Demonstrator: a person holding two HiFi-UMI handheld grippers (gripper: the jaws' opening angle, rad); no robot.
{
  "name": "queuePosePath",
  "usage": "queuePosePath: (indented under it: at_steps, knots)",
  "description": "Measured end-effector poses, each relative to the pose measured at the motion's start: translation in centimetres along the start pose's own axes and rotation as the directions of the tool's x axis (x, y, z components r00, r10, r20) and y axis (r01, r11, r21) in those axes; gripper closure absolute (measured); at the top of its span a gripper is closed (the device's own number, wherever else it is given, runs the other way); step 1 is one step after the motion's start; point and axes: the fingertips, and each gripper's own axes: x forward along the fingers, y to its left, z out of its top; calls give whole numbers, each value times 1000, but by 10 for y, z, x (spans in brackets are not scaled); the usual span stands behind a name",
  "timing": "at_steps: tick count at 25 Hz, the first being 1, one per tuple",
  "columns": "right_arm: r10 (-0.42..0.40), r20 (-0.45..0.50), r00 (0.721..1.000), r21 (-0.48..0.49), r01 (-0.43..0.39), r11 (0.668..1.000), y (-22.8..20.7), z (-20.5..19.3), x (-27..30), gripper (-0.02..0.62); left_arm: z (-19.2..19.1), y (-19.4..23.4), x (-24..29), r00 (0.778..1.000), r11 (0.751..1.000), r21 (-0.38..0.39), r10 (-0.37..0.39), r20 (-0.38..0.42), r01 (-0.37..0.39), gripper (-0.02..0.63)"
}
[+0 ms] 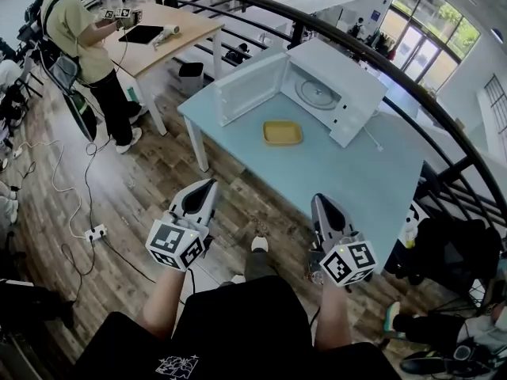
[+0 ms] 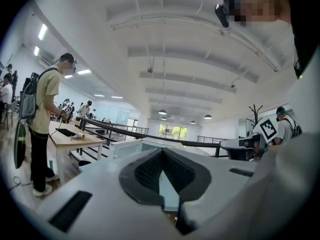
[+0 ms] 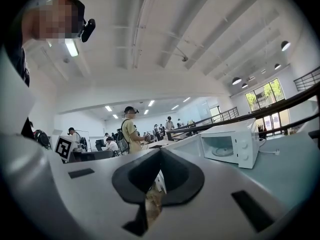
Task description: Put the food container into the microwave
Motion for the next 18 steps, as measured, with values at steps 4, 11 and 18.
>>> queuePosePath:
  at_steps: [4, 11, 18]
  knots:
    - [15, -11, 1000, 16, -15, 1000, -9, -8, 15, 589, -8, 4, 13, 1000, 1000, 8, 4, -24, -4, 600]
    - [31, -17, 999, 27, -31, 999, -44, -8, 48, 589, -9, 20, 57, 999, 1000, -13, 28, -16, -29, 600]
    - [36, -28, 999, 73, -34, 997, -102, -8, 99, 589, -4, 36, 126, 999, 1000, 5, 27, -31, -27, 600]
